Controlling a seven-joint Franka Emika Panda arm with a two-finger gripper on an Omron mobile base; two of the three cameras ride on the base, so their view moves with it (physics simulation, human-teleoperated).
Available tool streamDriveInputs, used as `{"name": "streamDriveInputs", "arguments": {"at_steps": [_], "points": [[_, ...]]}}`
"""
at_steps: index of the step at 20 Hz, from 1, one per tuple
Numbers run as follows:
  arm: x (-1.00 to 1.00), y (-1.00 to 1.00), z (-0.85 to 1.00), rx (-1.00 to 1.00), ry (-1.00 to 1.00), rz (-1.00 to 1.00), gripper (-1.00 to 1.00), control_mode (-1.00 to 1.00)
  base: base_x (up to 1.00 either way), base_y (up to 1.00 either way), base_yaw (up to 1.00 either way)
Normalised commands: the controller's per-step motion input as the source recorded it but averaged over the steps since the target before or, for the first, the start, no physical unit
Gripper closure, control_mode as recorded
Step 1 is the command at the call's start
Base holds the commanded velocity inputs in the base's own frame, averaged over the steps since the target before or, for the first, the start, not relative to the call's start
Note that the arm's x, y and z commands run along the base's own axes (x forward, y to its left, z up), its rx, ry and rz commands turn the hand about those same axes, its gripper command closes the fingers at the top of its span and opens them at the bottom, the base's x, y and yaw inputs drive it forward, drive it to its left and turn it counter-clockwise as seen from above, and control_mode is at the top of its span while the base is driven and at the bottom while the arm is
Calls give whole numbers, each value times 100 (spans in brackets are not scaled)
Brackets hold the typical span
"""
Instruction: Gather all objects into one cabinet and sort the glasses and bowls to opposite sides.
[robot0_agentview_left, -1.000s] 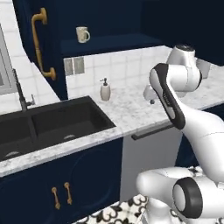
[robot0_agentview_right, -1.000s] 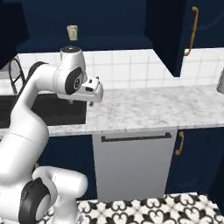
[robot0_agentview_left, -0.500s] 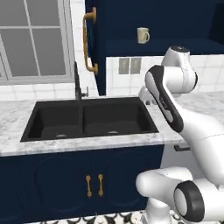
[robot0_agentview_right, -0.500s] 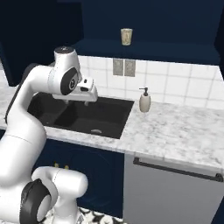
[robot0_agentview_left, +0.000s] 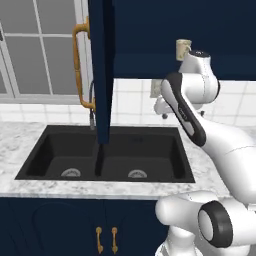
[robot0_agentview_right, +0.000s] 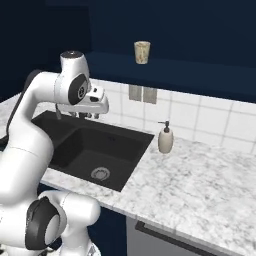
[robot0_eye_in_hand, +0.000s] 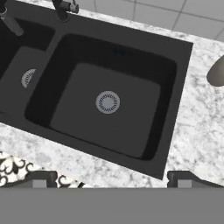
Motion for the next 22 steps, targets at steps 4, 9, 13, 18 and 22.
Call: {"name": "streamDriveInputs", "arguments": {"at_steps": [4,9,13,18,22], "points": [[0,0,0,0,0,0,-100,100,10,-72,0],[0,0,0,0,0,0,-100,100,-32,-84,-22],[0,0,0,0,0,0,-100,100,-55,-74,-28],[0,0,0,0,0,0,-100,100,14,26,-44],[0,0,0,0,0,0,-100,100,-13,0,-53]]}}
